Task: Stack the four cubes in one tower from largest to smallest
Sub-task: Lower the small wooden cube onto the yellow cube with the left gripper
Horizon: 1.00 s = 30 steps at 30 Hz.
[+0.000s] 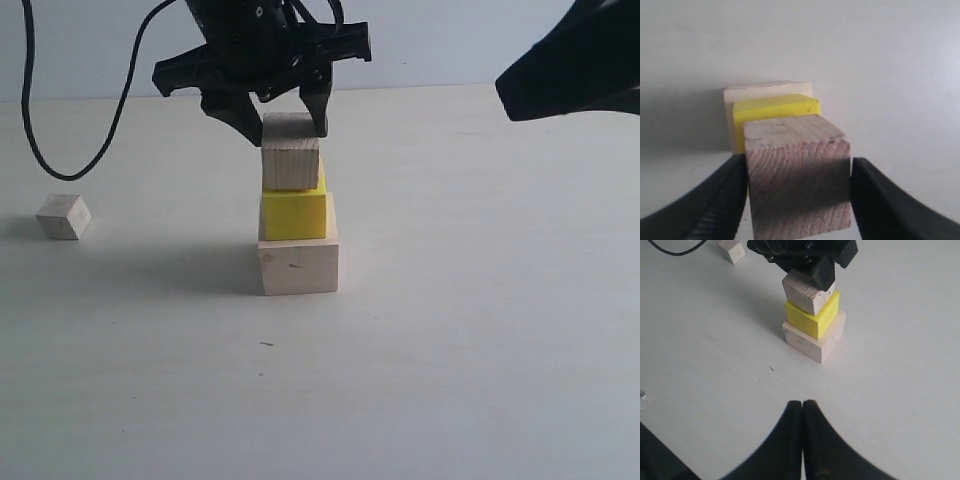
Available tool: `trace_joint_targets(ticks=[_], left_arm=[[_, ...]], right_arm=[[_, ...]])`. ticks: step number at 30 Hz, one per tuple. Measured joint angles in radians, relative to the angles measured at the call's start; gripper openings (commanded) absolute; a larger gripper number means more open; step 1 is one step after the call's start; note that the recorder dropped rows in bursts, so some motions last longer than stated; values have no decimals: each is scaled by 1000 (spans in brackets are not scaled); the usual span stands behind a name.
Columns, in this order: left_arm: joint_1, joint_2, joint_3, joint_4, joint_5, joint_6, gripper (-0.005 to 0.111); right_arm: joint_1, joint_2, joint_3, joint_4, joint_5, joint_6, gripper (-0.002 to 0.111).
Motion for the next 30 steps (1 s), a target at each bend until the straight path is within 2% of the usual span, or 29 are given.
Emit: trace_joint_targets(ticks=[14, 16, 19, 21, 30], left_arm=[[0, 0, 0, 4, 0, -4, 1], [0, 0, 0, 4, 0, -4, 11], [0, 0, 0, 4, 0, -4, 34], [0, 0, 0, 4, 0, -4, 41], [0, 0, 0, 4, 0, -4, 56]], right_arm=[[0, 0, 0, 0, 0, 0, 0], [0, 0, 0, 0, 0, 0, 0], [0, 0, 0, 0, 0, 0, 0], [0, 0, 0, 0, 0, 0, 0], [0, 0, 0, 2, 0, 0, 0]])
